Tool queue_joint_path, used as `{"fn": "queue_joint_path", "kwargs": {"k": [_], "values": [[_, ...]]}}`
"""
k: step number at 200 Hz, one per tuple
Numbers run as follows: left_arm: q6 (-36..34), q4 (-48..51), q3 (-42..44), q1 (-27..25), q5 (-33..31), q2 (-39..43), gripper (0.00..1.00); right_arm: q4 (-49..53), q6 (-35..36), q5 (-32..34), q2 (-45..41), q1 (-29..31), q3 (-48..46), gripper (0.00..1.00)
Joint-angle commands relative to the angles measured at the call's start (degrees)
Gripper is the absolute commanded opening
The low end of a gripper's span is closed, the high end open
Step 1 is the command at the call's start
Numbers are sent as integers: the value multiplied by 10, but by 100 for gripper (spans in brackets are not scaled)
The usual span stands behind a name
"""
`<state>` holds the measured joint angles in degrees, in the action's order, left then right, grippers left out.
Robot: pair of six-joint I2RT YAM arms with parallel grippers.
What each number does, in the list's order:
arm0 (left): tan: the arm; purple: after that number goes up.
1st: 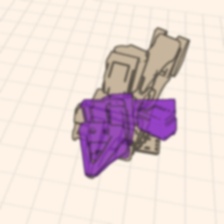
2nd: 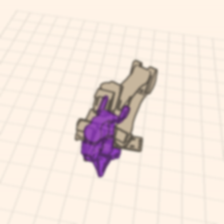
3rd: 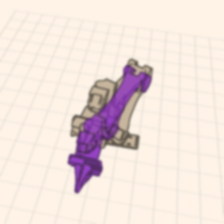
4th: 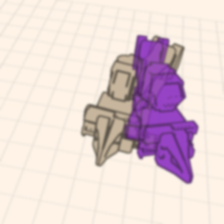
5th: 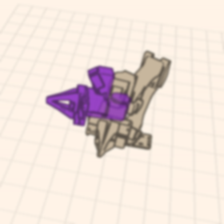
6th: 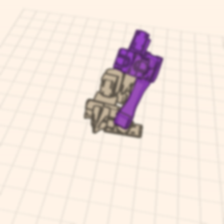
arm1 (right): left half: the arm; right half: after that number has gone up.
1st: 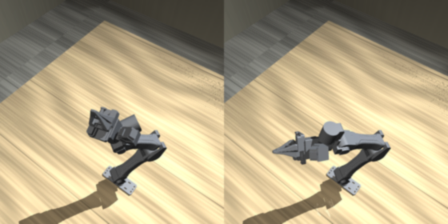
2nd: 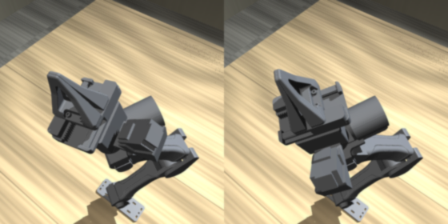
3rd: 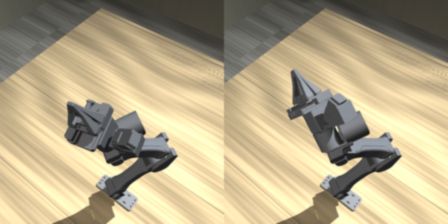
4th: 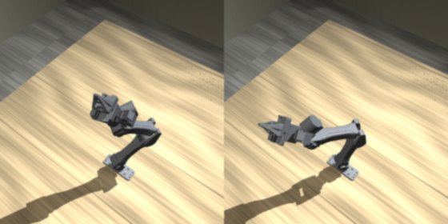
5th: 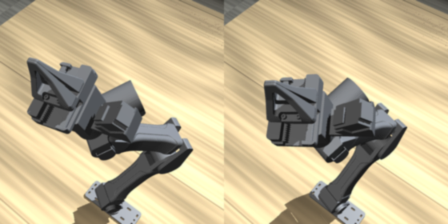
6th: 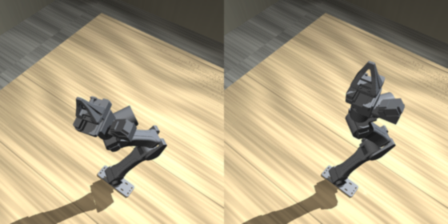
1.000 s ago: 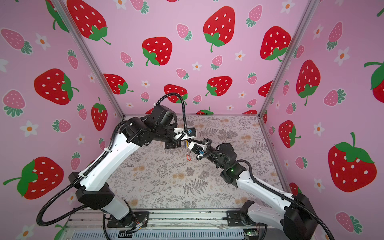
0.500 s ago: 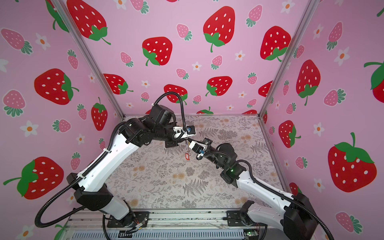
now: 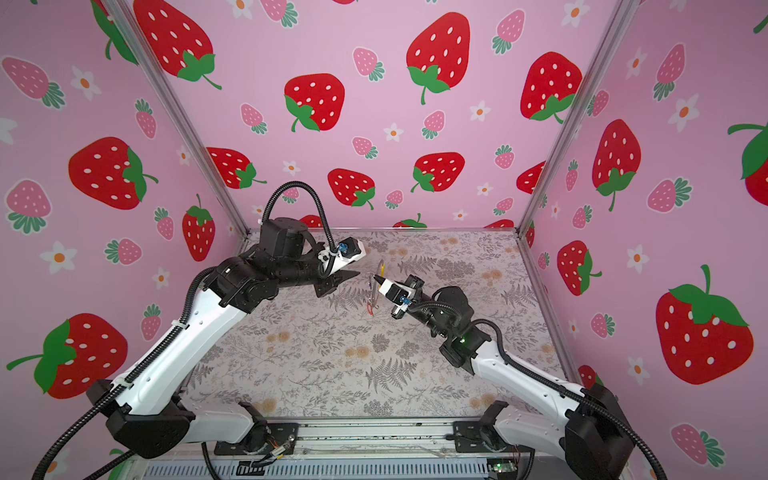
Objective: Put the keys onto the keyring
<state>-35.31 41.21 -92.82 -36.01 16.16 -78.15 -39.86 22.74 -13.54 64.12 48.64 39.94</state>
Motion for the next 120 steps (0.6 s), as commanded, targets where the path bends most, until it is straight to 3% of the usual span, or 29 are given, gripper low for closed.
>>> {"fn": "queue_joint_path", "kwargs": {"k": [1,84,120], "values": [[48,-50,14,4,41,1,33,-31,-12,-7,0,2,7,0],[81,-49,5,11,76,-25,21,-40,-17,-18,-7,2,6,0],[80,-42,4,12,83,-25,20,-41,-19,-15,-7,1,8,0]]}}
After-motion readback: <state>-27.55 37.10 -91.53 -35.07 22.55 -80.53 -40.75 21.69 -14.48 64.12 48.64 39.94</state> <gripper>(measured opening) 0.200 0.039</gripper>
